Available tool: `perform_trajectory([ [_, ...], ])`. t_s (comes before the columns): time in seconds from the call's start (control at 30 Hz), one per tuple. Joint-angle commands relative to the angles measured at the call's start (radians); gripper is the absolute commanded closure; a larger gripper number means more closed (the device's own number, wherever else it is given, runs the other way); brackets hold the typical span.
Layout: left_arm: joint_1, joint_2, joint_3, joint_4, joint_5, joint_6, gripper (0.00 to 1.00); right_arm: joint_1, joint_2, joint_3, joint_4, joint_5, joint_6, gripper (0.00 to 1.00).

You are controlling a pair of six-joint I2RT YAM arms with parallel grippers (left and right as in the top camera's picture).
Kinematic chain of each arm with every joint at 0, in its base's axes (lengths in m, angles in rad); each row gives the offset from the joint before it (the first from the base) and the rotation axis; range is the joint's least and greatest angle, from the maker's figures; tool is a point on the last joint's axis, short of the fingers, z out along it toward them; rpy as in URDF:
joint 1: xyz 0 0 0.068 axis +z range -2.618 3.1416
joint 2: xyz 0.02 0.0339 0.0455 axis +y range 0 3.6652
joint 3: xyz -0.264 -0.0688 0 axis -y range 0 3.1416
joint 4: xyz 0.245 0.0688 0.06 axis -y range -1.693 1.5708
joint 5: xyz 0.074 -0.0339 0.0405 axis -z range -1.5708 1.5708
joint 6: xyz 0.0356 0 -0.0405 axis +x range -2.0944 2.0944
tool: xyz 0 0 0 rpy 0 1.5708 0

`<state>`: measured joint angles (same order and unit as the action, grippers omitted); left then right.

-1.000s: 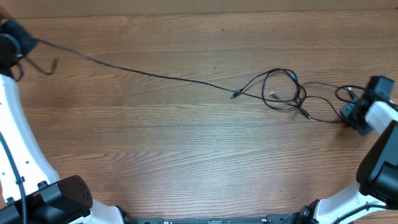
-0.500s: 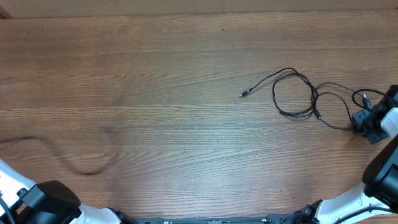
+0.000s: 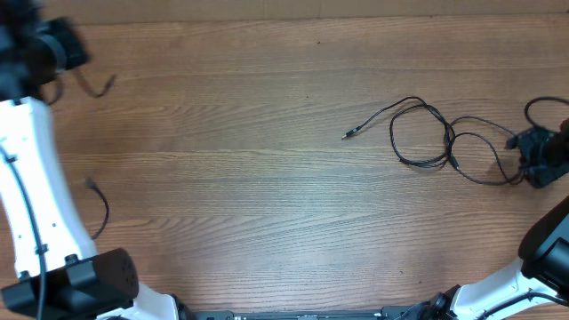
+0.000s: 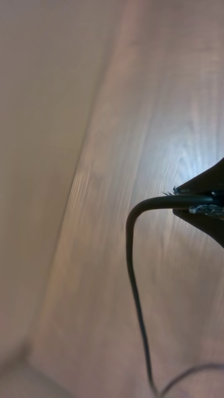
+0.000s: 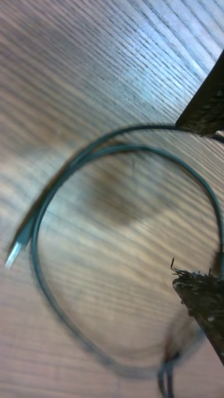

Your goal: Untangle cables

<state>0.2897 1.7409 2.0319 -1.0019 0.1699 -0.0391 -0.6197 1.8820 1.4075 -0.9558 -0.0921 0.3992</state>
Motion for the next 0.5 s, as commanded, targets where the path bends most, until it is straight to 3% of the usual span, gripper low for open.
perform_trajectory([
  [0.0,-0.092,0.017,0.018,0.005,-0.059,0.248,0.96,0.032,-0.05,0.066,-0.032,-0.033,-0.005,0.29],
  [0.03,-0.114,0.021,0.018,0.006,-0.093,0.258,0.96,0.043,-0.066,0.072,-0.035,-0.032,-0.005,0.25],
  [0.07,-0.126,0.026,0.018,0.006,-0.118,0.262,0.96,0.053,-0.08,0.073,-0.034,-0.031,-0.005,0.09],
  [0.1,-0.137,0.032,0.018,0.003,-0.142,0.264,0.96,0.065,-0.097,0.073,-0.034,-0.02,-0.004,0.0],
  [0.17,-0.144,0.044,0.018,-0.026,-0.152,0.262,0.96,0.09,-0.129,0.073,-0.035,0.014,-0.004,0.0],
  [0.27,-0.145,0.066,0.018,-0.135,-0.104,0.166,0.96,0.133,-0.179,0.073,-0.034,0.064,-0.004,0.0],
  [0.47,-0.145,0.112,0.016,-0.438,0.022,0.013,0.96,0.201,-0.254,0.073,-0.027,0.106,-0.004,0.0],
])
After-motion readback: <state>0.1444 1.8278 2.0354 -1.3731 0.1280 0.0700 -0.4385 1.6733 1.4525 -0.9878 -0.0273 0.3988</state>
